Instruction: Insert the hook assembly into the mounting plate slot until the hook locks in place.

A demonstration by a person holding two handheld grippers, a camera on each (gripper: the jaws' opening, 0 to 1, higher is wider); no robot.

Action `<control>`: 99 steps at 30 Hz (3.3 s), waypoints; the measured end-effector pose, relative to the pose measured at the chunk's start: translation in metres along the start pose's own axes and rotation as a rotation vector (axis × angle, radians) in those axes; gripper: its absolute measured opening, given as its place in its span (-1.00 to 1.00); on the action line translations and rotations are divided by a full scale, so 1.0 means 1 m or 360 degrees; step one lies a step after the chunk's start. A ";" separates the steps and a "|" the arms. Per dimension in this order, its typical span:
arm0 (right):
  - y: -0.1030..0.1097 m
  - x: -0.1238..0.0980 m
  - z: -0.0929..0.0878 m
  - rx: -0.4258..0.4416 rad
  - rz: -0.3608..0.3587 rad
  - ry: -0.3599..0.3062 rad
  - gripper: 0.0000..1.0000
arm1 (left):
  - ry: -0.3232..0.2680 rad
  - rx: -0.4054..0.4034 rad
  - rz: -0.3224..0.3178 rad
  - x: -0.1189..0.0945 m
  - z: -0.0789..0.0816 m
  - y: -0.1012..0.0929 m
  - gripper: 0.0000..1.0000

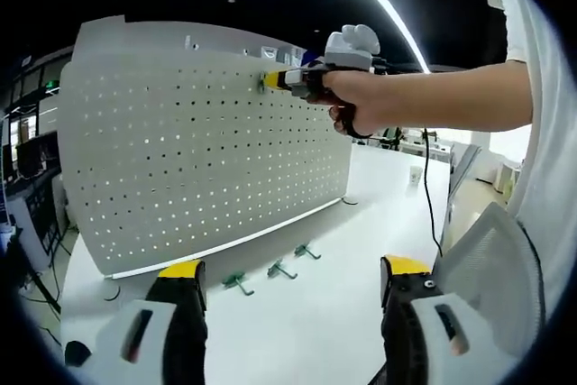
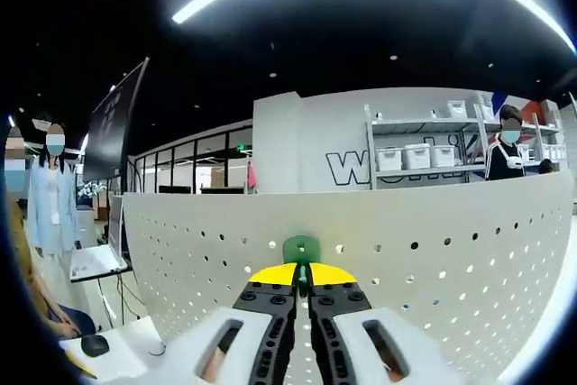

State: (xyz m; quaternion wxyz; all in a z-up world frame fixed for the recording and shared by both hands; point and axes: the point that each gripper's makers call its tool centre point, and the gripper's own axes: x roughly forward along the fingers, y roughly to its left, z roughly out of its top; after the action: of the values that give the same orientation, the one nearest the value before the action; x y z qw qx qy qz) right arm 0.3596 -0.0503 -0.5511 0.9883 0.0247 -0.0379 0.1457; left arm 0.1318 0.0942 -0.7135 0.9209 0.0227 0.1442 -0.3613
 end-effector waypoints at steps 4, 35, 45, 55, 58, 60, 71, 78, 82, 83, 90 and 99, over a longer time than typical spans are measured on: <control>0.001 0.001 0.000 -0.0015 -0.0016 0.0009 -0.98 | 0.0004 -0.0005 0.0002 0.000 -0.001 0.000 0.62; 0.002 0.008 -0.006 0.0068 -0.0276 0.0036 -0.93 | 0.0017 -0.0001 0.0004 -0.008 0.001 -0.003 0.54; 0.007 0.003 -0.006 0.0070 -0.0186 0.0032 -0.77 | 0.0019 -0.0002 0.0011 -0.009 -0.001 -0.003 0.54; 0.015 -0.003 -0.006 0.0016 -0.0029 0.0003 -0.27 | 0.0012 0.0001 0.0023 -0.007 0.002 0.001 0.54; 0.015 -0.005 -0.005 -0.0005 0.0031 0.0001 -0.19 | 0.0015 -0.0001 0.0024 -0.007 0.002 0.001 0.55; 0.017 -0.006 -0.002 -0.0007 0.0085 -0.0026 -0.12 | 0.0018 0.0000 0.0024 -0.006 0.002 0.001 0.56; 0.018 -0.012 0.001 -0.0024 0.0201 -0.0039 0.01 | 0.0020 0.0000 0.0008 -0.005 0.001 -0.002 0.57; 0.016 -0.015 0.004 -0.0038 0.0282 -0.0057 0.02 | 0.0015 0.0000 0.0011 -0.004 0.002 -0.002 0.57; 0.022 -0.026 0.005 -0.0084 0.0406 -0.0099 0.04 | 0.0012 0.0004 0.0012 -0.004 0.003 -0.001 0.56; 0.023 -0.028 0.004 -0.0082 0.0424 -0.0102 0.05 | 0.0013 0.0004 0.0012 -0.004 0.002 -0.001 0.56; 0.019 -0.049 -0.001 -0.0050 0.0492 -0.0104 0.08 | 0.0026 0.0001 0.0004 -0.002 0.000 0.001 0.56; 0.018 -0.078 -0.011 -0.0078 0.0575 -0.0082 0.16 | 0.0021 0.0016 0.0007 -0.002 0.004 0.004 0.57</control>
State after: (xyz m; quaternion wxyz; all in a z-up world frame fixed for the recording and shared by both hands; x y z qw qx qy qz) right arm 0.2803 -0.0548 -0.5683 0.9451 -0.0030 -0.0706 0.3191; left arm 0.1342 0.0976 -0.7094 0.9207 0.0301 0.1483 -0.3598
